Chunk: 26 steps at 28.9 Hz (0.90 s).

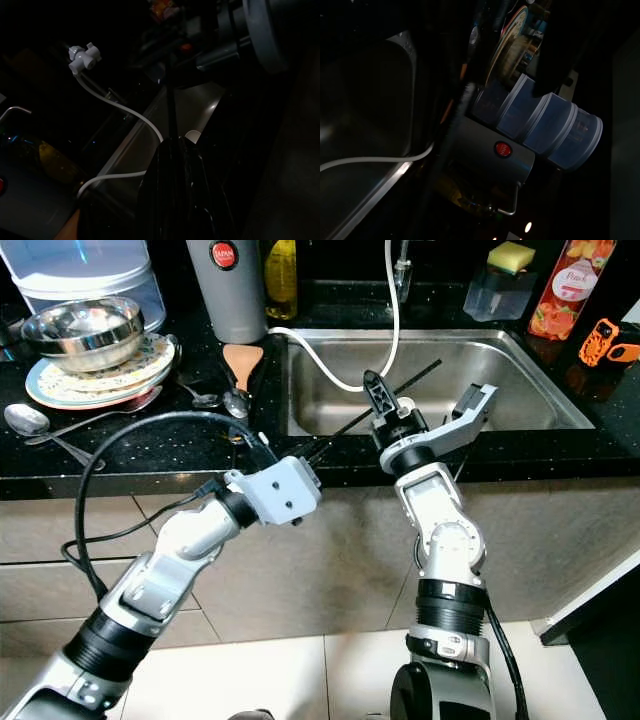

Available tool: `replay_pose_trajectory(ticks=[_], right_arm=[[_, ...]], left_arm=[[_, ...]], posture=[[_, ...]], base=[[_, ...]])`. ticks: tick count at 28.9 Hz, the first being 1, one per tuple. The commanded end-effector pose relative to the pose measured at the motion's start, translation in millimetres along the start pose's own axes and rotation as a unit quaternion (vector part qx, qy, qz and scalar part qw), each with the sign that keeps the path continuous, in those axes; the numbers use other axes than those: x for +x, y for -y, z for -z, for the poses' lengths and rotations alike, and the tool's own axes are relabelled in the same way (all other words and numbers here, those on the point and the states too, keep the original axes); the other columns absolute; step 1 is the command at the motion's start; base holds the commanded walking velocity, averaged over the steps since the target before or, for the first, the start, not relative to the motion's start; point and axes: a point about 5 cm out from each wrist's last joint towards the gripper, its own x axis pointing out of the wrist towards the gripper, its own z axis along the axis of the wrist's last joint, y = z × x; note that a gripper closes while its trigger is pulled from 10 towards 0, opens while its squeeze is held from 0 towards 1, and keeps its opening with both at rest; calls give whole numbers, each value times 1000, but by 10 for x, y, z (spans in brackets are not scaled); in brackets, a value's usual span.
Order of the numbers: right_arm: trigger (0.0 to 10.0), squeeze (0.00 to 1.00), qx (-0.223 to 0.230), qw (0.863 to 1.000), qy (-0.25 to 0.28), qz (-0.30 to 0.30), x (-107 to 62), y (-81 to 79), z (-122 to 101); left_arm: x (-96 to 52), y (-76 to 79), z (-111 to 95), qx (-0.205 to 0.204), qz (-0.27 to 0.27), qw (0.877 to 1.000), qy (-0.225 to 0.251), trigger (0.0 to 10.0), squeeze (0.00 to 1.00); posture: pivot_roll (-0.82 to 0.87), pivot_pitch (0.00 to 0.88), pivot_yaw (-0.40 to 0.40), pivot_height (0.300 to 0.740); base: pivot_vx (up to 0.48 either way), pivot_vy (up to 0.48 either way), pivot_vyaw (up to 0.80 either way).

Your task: Kitchen organization

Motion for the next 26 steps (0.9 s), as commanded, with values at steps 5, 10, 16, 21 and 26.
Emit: replay_pose_trajectory(ticks=[5,10,16,21,26], right_arm=[[0,0,16,1000,6,-10,38,-41,-15],[0,0,18,1000,6,-13,41,-48,-21],[0,0,21,1000,5,-18,52,-71,-25],[10000,0,20,999,7,-24,63,-96,-43],[10000,0,19,999,16,-31,73,-121,-90]], left_arm=[[-10,62,102,-18,-3,999,-38,10000,0],[-17,46,163,-24,-12,998,-60,10000,0],[-87,27,416,-28,-36,989,-139,10000,0],[-98,-62,469,-83,-86,981,-154,10000,1000],[-113,-237,435,-145,-169,965,-141,10000,0]], posture=[[152,0,-36,740],[152,0,-36,740],[158,0,-40,740],[160,0,-38,740],[160,0,-38,740]], base=[[0,0,0],[0,0,0],[0,0,0],[0,0,0],[0,0,0]])
